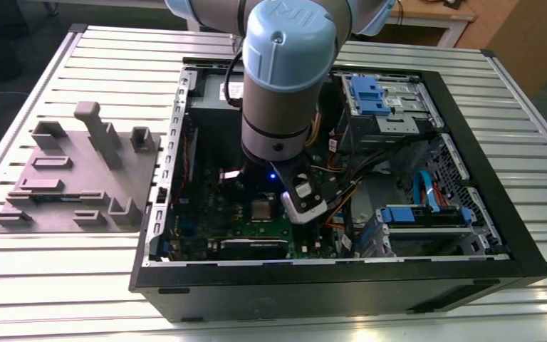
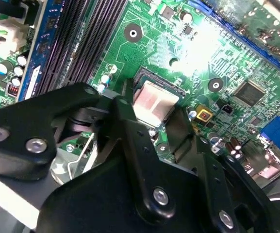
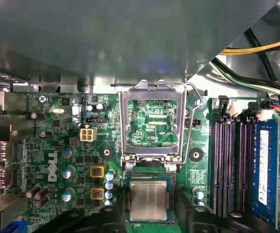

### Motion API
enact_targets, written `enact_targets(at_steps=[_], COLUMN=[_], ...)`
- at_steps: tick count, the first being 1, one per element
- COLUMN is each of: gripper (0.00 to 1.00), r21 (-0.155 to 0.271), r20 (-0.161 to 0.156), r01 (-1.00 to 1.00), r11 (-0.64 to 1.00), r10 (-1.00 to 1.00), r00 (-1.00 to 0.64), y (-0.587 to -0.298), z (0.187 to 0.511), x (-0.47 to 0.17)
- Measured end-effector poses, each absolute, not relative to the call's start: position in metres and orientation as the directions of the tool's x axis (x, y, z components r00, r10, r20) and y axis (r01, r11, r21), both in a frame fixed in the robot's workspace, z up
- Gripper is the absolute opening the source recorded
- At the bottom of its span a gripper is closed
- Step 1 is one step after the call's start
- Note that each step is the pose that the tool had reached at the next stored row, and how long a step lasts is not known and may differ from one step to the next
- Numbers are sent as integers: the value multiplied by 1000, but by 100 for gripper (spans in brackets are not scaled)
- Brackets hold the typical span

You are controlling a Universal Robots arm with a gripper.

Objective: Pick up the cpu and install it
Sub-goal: 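Place the cpu into insertion slot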

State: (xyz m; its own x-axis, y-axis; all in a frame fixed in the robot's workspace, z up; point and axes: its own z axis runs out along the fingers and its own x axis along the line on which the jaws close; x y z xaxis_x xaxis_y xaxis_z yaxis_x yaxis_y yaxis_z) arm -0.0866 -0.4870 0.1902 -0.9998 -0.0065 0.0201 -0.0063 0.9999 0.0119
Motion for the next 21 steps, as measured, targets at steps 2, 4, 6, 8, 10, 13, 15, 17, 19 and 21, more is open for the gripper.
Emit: enact_targets(at_steps=[2, 4, 6, 8, 10, 13, 15, 17, 19, 21], gripper=[46, 44, 44, 44, 44, 44, 44, 44, 44, 44], r21=[12, 12, 12, 12, 13, 13, 13, 13, 13, 13], r20=[20, 20, 20, 20, 20, 20, 20, 20, 20, 20], r01=[-5, -3, -1, 7, 23, 29, 29, 29, 29, 29], r11=[1000, 1000, 1000, 1000, 1000, 999, 999, 999, 999, 999], r10=[-5, -3, -2, 7, 23, 29, 29, 29, 29, 29], r00=[-1000, -1000, -1000, -1000, -1000, -999, -999, -999, -999, -999], y=[-488, -489, -489, -489, -489, -489, -489, -489, -489, -489], z=[190, 190, 190, 190, 190, 190, 190, 190, 190, 190], x=[-87, -87, -87, -87, -86, -87, -87, -87, -87, -87])
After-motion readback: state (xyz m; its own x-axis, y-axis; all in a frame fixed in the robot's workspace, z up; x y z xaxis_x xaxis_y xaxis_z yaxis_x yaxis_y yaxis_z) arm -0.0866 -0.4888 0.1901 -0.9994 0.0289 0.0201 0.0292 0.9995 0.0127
